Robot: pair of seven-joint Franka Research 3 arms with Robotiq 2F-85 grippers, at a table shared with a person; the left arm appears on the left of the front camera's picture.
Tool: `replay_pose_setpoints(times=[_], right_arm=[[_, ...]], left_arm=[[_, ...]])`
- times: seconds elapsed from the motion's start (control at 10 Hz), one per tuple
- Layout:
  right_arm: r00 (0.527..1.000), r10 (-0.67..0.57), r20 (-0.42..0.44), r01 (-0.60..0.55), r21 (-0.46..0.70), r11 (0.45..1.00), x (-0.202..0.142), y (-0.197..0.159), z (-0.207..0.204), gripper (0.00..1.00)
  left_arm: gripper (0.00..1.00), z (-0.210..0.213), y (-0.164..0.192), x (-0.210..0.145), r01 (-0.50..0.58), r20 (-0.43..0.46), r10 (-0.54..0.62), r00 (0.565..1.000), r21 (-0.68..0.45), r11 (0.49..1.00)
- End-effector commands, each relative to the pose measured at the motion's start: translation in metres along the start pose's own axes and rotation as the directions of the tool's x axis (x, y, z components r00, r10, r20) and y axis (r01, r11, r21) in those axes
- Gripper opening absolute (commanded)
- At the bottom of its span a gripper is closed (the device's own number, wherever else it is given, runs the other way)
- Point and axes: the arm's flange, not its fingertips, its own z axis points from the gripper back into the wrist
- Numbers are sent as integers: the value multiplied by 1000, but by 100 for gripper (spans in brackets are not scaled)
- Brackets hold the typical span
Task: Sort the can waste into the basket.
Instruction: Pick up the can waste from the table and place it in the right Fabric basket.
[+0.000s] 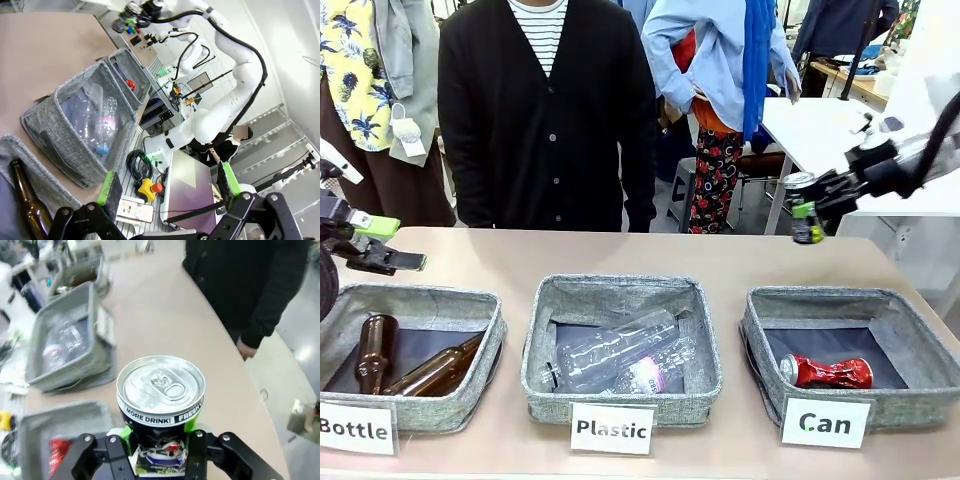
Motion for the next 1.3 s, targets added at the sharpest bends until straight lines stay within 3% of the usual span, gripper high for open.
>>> replay_pose_setpoints(times=[0.0, 0.1, 0.4, 0.6, 0.8, 0.9, 1.0, 1.2], right_arm=[[983, 82, -163, -74, 58, 996, 17, 51, 14, 0], [942, 182, -283, -146, 144, 979, 22, 79, 17, 0], [822, 278, -497, -207, 194, 959, 24, 146, 17, 0], [783, 346, -517, -261, 232, 937, 21, 177, 7, 0], [764, 382, -520, -280, 267, 922, 20, 185, -1, 0], [770, 382, -512, -278, 269, 922, 19, 185, -2, 79], [769, 373, -519, -268, 268, 925, 19, 186, -2, 95], [766, 377, -520, -268, 275, 923, 19, 185, -1, 100]], left_arm=[[100, 1, -2, -1, -6, -1, 6, 1000, -4, 1000], [100, 1, -2, -1, -6, -1, 6, 1000, -4, 1000], [100, 1, -2, -1, -6, -1, 6, 1000, -4, 1000], [100, 1, -2, -1, -6, -1, 6, 1000, -4, 1000], [100, 1, -2, -1, -6, -1, 6, 1000, -4, 1000], [100, 1, -2, -1, -6, -1, 6, 1000, -4, 1000], [100, 1, -2, -1, -6, -1, 6, 1000, -4, 1000], [100, 1, -2, -1, -6, -1, 6, 1000, -4, 1000]])
